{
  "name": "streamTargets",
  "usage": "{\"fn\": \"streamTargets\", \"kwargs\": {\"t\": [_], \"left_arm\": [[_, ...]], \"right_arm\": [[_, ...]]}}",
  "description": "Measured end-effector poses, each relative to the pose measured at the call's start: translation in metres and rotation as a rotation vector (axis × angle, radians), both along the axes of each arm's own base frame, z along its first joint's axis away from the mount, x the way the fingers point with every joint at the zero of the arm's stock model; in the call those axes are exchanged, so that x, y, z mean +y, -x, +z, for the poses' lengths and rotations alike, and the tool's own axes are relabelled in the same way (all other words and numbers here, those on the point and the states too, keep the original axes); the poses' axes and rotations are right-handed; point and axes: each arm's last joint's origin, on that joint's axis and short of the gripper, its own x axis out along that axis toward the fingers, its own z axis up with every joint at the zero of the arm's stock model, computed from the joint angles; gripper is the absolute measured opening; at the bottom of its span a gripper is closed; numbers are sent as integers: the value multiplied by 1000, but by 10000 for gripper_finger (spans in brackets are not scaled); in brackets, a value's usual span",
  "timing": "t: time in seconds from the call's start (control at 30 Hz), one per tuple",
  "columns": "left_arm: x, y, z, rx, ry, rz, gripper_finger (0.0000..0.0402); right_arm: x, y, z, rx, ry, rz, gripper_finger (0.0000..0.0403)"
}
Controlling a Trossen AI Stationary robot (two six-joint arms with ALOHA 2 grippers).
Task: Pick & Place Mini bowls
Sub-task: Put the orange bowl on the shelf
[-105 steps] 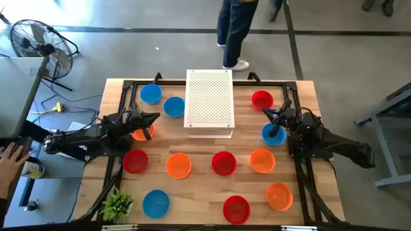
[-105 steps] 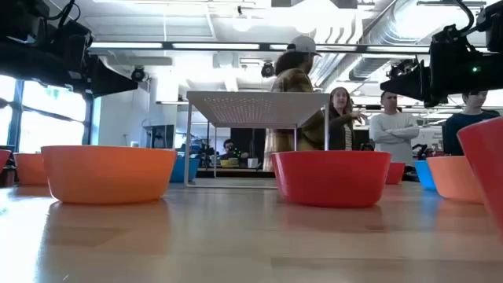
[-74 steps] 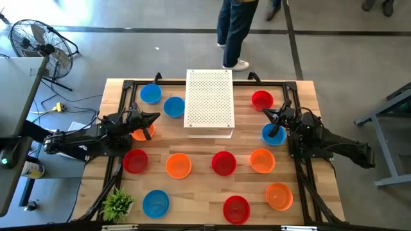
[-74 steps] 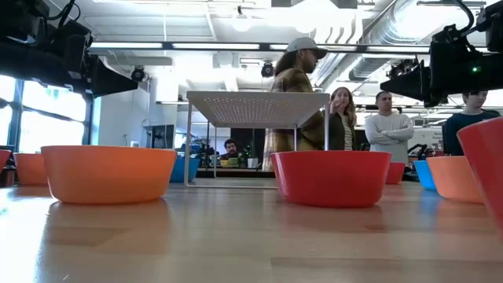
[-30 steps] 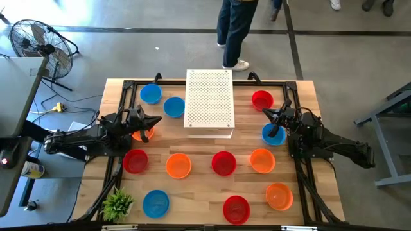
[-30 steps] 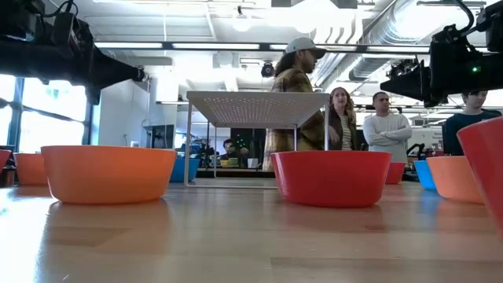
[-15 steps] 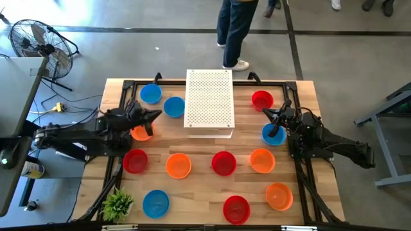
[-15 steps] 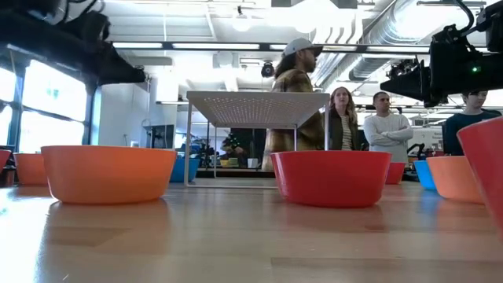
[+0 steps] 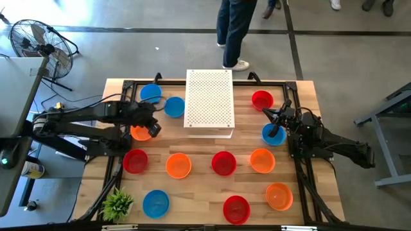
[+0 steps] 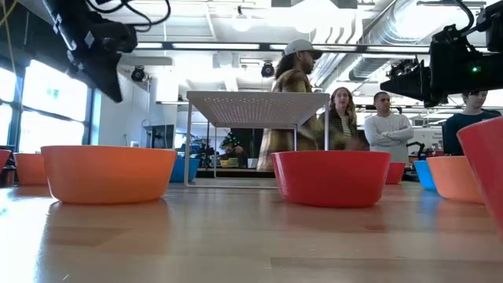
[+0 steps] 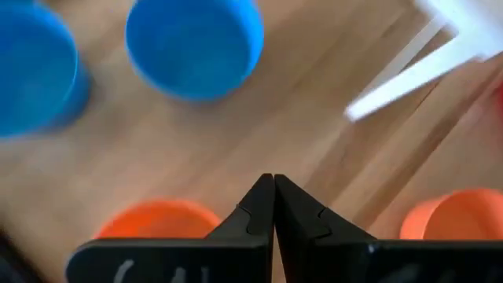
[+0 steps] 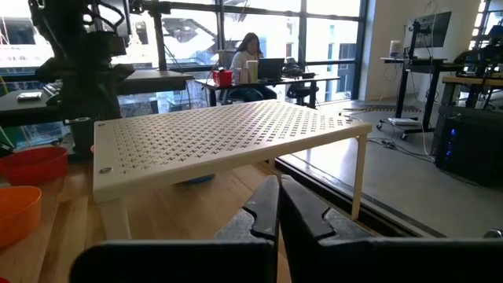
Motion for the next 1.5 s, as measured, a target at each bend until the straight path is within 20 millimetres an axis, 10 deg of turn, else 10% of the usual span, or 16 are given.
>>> {"fn": "streamTargets", "kwargs": {"t": [0.57,1.0,1.5], "left_arm": [[-2,-10,-49,273,205,67,176],[-4,2,-103,285,247,133,123],[-4,-1,-87,299,232,88,9]], "right_arm": [[0,0,0,-1,0,0,0],[0,0,0,-3,1,0,0],[0,0,0,-3,1,0,0]]}}
